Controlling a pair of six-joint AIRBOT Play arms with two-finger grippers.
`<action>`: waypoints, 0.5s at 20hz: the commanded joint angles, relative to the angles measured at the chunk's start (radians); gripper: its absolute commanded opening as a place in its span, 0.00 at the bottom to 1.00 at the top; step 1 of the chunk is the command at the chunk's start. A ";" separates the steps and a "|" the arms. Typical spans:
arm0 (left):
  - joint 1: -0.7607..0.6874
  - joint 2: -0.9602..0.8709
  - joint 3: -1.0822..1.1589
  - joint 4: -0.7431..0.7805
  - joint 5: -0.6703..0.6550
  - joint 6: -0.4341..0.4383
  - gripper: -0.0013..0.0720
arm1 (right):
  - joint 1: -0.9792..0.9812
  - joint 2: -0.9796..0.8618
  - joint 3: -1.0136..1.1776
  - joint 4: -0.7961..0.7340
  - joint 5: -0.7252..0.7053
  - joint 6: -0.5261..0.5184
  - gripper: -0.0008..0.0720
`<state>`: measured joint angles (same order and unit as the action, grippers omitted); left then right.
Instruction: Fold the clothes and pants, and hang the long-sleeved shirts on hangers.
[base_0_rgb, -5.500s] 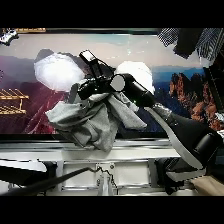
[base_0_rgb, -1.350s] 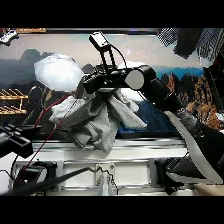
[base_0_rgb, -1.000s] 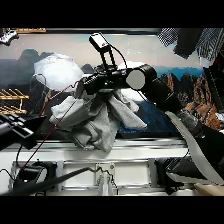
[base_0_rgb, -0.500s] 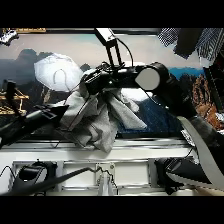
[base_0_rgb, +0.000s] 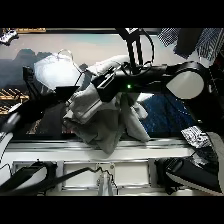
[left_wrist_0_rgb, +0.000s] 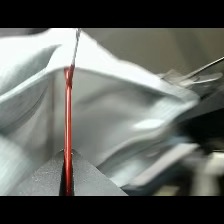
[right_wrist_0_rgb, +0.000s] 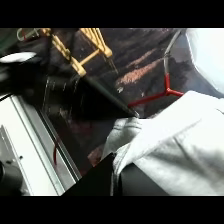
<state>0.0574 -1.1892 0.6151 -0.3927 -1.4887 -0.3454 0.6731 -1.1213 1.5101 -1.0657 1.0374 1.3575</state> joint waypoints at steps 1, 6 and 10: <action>0.030 -0.264 0.083 -0.085 -0.364 0.047 0.04 | 0.000 0.010 0.000 -0.112 0.003 -0.001 0.06; 0.032 -0.355 0.100 -0.039 -0.356 0.072 0.04 | -0.008 -0.020 0.000 -0.328 -0.151 0.003 0.06; 0.032 -0.361 0.133 0.172 -0.351 0.009 0.04 | -0.058 -0.104 0.000 -0.317 -0.215 0.003 0.06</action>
<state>0.0879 -1.5303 0.7246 -0.3611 -1.8221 -0.3035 0.6407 -1.1778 1.5101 -1.3483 0.8837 1.3582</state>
